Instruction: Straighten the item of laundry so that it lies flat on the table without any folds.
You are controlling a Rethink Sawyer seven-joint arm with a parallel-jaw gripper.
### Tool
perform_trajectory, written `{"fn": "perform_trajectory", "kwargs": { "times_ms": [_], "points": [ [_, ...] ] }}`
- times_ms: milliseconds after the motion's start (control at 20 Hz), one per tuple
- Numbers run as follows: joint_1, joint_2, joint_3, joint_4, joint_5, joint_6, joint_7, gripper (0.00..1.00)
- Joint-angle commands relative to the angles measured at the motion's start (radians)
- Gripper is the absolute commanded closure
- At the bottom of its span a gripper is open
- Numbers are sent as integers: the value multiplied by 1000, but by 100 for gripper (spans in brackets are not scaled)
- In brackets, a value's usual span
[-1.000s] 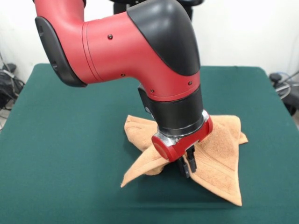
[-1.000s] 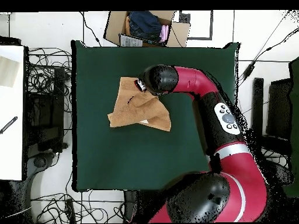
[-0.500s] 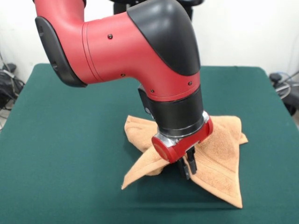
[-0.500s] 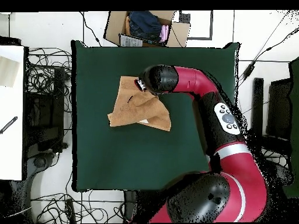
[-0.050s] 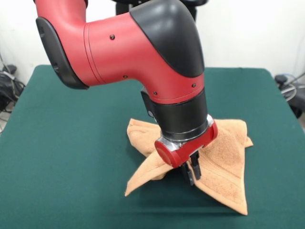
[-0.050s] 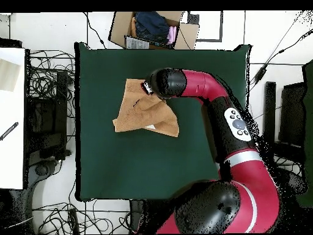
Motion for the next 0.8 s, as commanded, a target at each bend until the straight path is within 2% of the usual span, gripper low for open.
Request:
{"fn": "perform_trajectory", "kwargs": {
  "times_ms": [50,800],
  "points": [
    [4,31,9,-36,21,-73,95,100],
    [5,30,3,-33,26,-65,103,100]
  ]
}}
